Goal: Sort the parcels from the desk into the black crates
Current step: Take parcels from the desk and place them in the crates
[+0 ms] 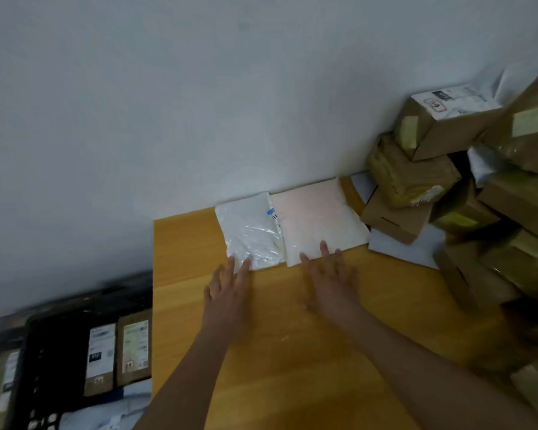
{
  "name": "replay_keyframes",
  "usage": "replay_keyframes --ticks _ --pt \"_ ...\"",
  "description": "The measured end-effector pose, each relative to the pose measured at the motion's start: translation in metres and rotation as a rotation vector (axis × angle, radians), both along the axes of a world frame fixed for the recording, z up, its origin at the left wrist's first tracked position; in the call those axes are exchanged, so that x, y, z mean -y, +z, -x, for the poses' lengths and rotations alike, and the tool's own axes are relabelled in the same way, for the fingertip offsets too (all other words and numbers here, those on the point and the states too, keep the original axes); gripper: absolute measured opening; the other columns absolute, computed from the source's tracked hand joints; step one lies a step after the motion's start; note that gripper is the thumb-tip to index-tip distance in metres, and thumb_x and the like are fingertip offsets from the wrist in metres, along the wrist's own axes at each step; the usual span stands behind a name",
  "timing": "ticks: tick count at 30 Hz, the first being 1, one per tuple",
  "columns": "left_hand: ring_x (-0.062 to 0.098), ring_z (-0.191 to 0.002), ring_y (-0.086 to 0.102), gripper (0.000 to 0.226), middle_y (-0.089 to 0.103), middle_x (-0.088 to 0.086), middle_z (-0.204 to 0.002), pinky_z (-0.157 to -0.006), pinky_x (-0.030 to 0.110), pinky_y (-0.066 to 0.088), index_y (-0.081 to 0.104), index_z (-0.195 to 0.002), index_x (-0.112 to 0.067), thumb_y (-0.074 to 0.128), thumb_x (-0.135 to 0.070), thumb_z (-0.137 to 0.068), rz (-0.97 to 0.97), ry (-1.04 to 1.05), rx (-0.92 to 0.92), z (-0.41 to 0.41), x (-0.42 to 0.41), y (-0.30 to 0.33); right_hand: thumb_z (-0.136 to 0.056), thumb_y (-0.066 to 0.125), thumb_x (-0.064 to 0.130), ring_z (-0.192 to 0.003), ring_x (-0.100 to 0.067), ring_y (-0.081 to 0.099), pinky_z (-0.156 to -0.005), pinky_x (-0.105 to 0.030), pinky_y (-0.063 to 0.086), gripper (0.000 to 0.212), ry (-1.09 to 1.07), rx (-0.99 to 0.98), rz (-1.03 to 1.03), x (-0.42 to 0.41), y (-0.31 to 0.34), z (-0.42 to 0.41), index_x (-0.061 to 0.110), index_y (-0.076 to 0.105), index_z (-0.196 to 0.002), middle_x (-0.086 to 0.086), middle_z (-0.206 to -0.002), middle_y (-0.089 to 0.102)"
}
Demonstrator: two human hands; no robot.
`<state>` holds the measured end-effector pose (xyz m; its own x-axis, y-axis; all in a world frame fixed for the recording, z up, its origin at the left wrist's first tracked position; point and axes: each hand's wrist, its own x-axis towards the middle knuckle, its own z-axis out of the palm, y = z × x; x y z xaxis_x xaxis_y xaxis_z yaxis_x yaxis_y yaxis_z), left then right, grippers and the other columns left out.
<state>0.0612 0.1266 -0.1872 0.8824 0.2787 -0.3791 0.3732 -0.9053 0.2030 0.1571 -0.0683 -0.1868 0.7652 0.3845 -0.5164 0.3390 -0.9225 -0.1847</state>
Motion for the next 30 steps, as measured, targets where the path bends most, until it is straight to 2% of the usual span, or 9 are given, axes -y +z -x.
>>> replay_keyframes --ticks 5,9,13,16,19,22,25,28,30 --pt "0.034 -0.148 0.01 0.098 -0.013 0.005 -0.163 -0.115 0.045 0.026 -0.008 -0.155 -0.036 0.053 0.003 -0.089 0.153 0.151 0.065 -0.036 0.009 -0.014 -0.088 0.061 0.058 -0.147 -0.031 -0.028 -0.118 -0.062 -0.001 0.101 0.028 -0.081 -0.052 0.015 -0.017 -0.023 0.043 -0.015 -0.153 -0.001 -0.156 -0.039" --pt "0.034 -0.139 0.026 0.087 0.01 0.004 -0.163 -0.103 0.042 0.04 0.006 -0.155 -0.028 0.051 0.006 -0.089 0.08 0.292 0.046 -0.053 0.02 -0.017 -0.089 0.06 0.057 -0.144 -0.029 -0.034 -0.116 -0.06 -0.008 0.101 0.026 -0.107 -0.077 0.018 -0.022 -0.024 0.045 -0.018 -0.151 0.001 -0.153 -0.043" --pt "0.028 -0.117 0.041 0.055 0.051 0.004 -0.135 -0.081 0.034 0.041 0.032 -0.143 -0.016 0.044 0.004 -0.092 0.003 0.398 0.136 -0.064 0.033 -0.021 -0.087 0.062 0.056 -0.143 -0.026 -0.036 -0.116 -0.058 -0.012 0.101 0.005 -0.113 -0.115 0.021 -0.026 -0.025 0.048 -0.016 -0.151 0.004 -0.153 -0.043" --pt "0.027 -0.107 0.047 0.037 0.057 0.007 -0.12 -0.07 0.031 0.035 0.042 -0.129 -0.012 0.047 -0.003 -0.093 -0.081 0.305 0.097 -0.067 0.04 -0.018 -0.087 0.063 0.056 -0.142 -0.026 -0.038 -0.115 -0.058 -0.014 0.102 0.007 -0.123 -0.123 0.021 -0.03 -0.027 0.048 -0.017 -0.15 0.005 -0.151 -0.045" --pt "0.026 -0.092 0.053 0.042 0.061 0.008 -0.102 -0.062 0.031 0.034 0.042 -0.134 -0.013 0.047 -0.006 -0.093 -0.073 0.233 0.041 -0.063 0.04 -0.009 -0.086 0.063 0.057 -0.141 -0.027 -0.039 -0.115 -0.06 -0.014 0.104 0.007 -0.156 -0.121 0.021 -0.03 -0.028 0.048 -0.019 -0.149 0.004 -0.15 -0.047" --pt "0.026 -0.077 0.055 0.028 0.057 0.002 -0.081 -0.05 0.025 0.03 0.055 -0.117 -0.011 0.046 -0.002 -0.092 0.177 0.343 0.172 -0.054 0.034 0.001 -0.086 0.066 0.052 -0.141 -0.027 -0.039 -0.115 -0.06 -0.013 0.107 0.034 -0.222 -0.1 0.02 -0.023 -0.034 0.047 -0.02 -0.149 0.004 -0.15 -0.047" --pt "0.024 -0.076 0.055 0.023 0.059 0.001 -0.08 -0.05 0.012 0.037 0.059 -0.099 -0.013 0.047 0.006 -0.092 0.589 0.563 0.296 -0.051 0.029 0.016 -0.09 0.065 0.044 -0.146 -0.026 -0.029 -0.118 -0.058 -0.004 0.097 -0.003 -0.334 -0.139 0.022 -0.007 -0.047 0.043 -0.007 -0.154 0.005 -0.157 -0.036" --pt "0.024 -0.087 0.063 0.031 0.069 0.009 -0.099 -0.066 0.025 0.051 0.063 -0.104 -0.018 0.05 0.008 -0.093 1.028 0.824 0.37 -0.048 0.03 0.038 -0.095 0.06 0.04 -0.152 -0.024 0.002 -0.122 -0.048 0.016 0.076 -0.276 -0.373 -0.44 0.021 0.014 -0.051 0.032 0.016 -0.156 0.002 -0.166 0.0" --pt "0.024 -0.09 0.069 0.034 0.072 0.011 -0.105 -0.07 0.03 0.057 0.062 -0.111 -0.015 0.05 0.011 -0.092 1.305 0.93 0.386 -0.043 0.033 0.052 -0.096 0.059 0.041 -0.147 -0.021 0.025 -0.115 -0.036 0.03 0.066 -0.521 -0.387 -0.695 0.016 0.027 -0.044 0.027 0.029 -0.153 0.0 -0.161 0.024"
